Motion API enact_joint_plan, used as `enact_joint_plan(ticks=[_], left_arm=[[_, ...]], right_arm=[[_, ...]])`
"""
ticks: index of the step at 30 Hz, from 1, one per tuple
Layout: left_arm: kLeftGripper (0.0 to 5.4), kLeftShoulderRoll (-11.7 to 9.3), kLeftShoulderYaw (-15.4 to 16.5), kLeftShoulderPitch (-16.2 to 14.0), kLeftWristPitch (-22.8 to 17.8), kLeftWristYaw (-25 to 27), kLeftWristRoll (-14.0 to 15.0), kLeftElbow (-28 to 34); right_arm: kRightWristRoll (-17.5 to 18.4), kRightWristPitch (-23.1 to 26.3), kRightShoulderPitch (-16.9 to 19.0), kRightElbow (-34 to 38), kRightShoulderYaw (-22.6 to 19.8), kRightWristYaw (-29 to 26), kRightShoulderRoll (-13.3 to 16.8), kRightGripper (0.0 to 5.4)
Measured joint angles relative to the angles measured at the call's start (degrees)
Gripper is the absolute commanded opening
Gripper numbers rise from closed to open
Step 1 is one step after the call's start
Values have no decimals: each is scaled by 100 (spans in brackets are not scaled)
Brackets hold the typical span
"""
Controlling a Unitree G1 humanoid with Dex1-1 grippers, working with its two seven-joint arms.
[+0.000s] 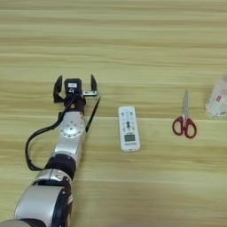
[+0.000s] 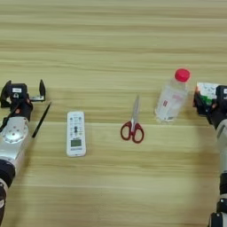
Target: Move the objects on the table
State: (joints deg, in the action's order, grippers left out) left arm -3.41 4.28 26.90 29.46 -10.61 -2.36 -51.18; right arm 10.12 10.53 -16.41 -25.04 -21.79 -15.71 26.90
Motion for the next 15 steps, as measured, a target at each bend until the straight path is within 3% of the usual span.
enact_joint_plan(ticks=[12, 15], left_arm=[[540, 0, 1, 0, 0, 0, 0, 6], [540, -1, 1, 0, 0, 0, 0, 7]], right_arm=[[-3, -343, -163, -688, 117, -10, 37, 336], [-1, -353, -162, -696, 137, -13, 38, 385]])
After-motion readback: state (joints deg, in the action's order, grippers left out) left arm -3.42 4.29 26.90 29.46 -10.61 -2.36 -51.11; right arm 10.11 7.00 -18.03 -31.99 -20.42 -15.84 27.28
